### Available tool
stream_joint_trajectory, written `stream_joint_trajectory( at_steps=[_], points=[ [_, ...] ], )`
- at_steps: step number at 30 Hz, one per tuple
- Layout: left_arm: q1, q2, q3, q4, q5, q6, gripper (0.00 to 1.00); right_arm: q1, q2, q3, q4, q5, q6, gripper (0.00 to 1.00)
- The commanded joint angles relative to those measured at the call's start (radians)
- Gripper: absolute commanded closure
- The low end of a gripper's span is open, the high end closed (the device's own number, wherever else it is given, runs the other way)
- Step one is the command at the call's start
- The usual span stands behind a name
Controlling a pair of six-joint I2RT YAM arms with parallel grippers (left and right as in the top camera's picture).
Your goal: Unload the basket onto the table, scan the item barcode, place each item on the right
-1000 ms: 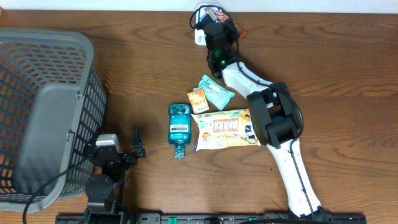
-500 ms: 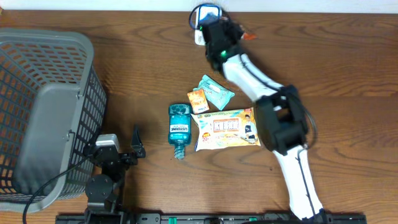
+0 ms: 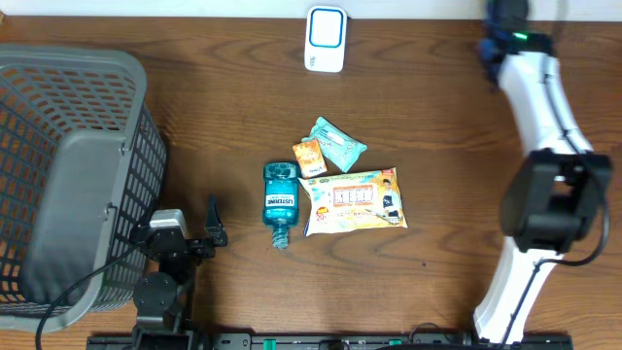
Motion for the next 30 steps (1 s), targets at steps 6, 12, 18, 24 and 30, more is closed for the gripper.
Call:
stream_joint_trajectory(
  at_steps=[6, 12, 18, 24, 30],
  points=[
    [0.005, -0.007, -0.021, -0.034, -0.024, -0.008, 0.0, -0.304, 0.007, -0.225, 0.097, -0.039, 0.236, 0.99],
    [0.005, -0.007, -0.021, -0.034, -0.023, -0.008, 0.0, -0.472, 0.007, -0.317, 0.14, -0.153, 0.334, 0.99],
    [0.005, -0.007, -0.021, -0.034, -0.023, -0.008, 0.0, -0.554, 0.0, -0.313, 0.109, -0.188, 0.381, 0.83],
    [0.005, -0.007, -0.021, -0.034, -0.024, -0.008, 0.0, -0.528, -0.144, -0.313, 0.081, -0.266, 0.463, 0.1],
    [0.005, -0.007, -0.021, -0.034, -0.023, -0.008, 0.0, -0.455, -0.453, -0.313, 0.031, -0.711, 0.595, 0.01]
  ],
)
